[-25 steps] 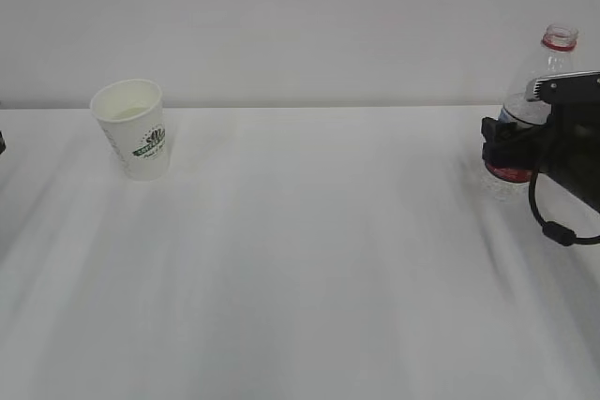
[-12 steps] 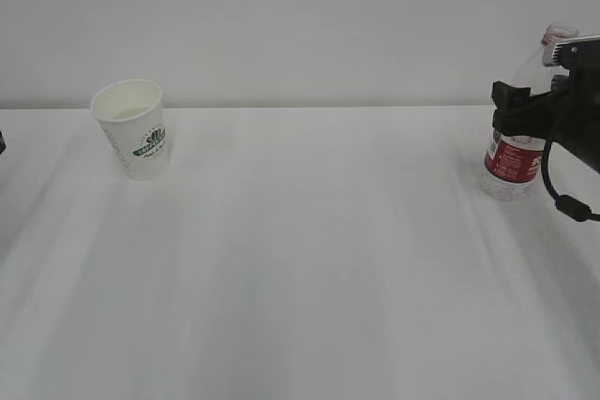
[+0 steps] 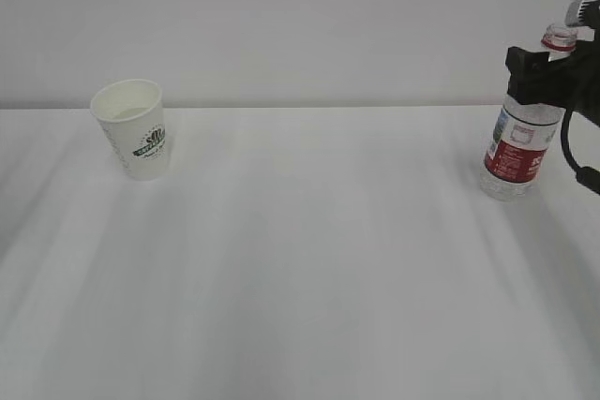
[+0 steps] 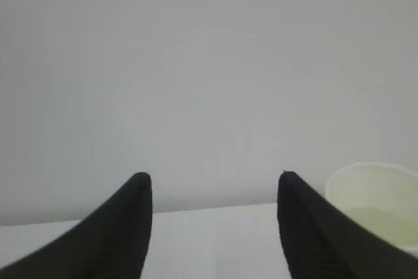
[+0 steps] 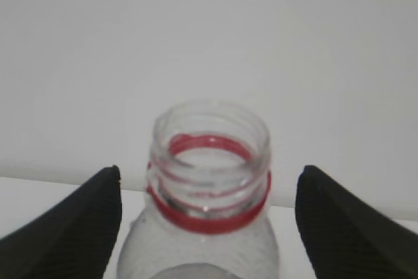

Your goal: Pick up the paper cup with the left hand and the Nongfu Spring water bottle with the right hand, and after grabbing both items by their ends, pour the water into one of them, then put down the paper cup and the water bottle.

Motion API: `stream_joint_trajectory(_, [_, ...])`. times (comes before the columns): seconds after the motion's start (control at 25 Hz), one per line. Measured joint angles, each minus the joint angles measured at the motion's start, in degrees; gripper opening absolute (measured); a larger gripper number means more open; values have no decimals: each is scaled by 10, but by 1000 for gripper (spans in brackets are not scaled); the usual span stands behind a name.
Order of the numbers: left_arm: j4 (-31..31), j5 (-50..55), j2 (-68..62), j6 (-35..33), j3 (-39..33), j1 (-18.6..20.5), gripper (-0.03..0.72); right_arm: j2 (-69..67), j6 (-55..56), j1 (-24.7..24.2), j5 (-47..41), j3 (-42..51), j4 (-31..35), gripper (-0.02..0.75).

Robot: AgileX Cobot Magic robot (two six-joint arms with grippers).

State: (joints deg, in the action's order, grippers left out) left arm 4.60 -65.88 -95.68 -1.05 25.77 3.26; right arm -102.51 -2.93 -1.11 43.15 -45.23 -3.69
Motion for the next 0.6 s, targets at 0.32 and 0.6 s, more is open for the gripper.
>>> stream_joint_trajectory(0.32, [0, 9, 67, 0, 0, 0, 443, 46, 4, 0, -50, 0, 0, 623])
stream_joint_trajectory(0.6, [2, 58, 136, 0, -2, 0, 442, 101, 13, 0, -104, 0, 0, 617])
